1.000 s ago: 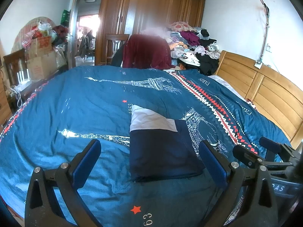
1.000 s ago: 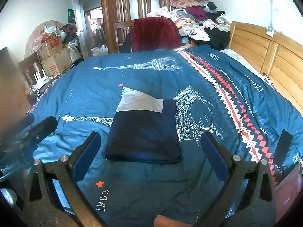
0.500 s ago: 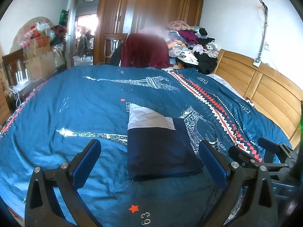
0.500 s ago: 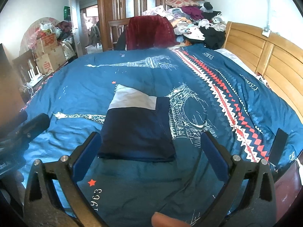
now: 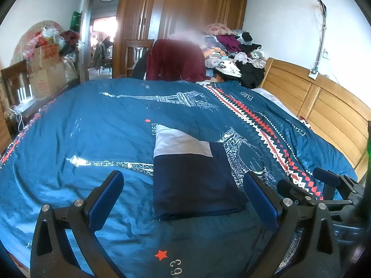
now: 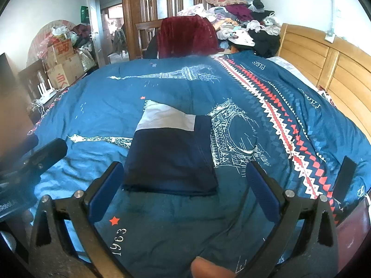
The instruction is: Fold large clothes
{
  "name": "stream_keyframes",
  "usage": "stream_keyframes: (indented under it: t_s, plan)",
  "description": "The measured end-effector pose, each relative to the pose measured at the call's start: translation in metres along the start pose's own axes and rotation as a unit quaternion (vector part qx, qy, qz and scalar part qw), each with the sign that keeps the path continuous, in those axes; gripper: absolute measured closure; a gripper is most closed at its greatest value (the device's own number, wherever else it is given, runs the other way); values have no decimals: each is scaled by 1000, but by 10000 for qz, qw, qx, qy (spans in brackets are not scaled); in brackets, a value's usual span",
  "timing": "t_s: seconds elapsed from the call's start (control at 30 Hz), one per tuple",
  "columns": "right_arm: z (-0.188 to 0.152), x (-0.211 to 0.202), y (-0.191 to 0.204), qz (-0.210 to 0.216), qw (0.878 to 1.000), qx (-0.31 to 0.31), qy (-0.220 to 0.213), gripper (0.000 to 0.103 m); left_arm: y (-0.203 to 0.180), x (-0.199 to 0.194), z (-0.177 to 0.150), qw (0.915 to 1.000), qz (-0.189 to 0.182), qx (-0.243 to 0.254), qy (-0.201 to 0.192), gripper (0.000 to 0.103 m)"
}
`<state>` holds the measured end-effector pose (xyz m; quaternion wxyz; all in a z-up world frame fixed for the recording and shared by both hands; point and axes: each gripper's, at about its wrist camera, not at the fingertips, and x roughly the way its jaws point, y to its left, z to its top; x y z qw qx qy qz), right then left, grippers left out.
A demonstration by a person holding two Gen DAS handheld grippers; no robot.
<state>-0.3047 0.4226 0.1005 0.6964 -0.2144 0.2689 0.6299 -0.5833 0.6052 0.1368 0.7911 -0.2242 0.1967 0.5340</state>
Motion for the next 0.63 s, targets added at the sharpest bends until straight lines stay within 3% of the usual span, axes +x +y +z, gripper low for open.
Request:
stream_keyframes:
  t_s: [0.63]
  plan:
    - [-1,14,-3,174,9996,26,213,0,-2,8,-8,10000,-20,31,69,0]
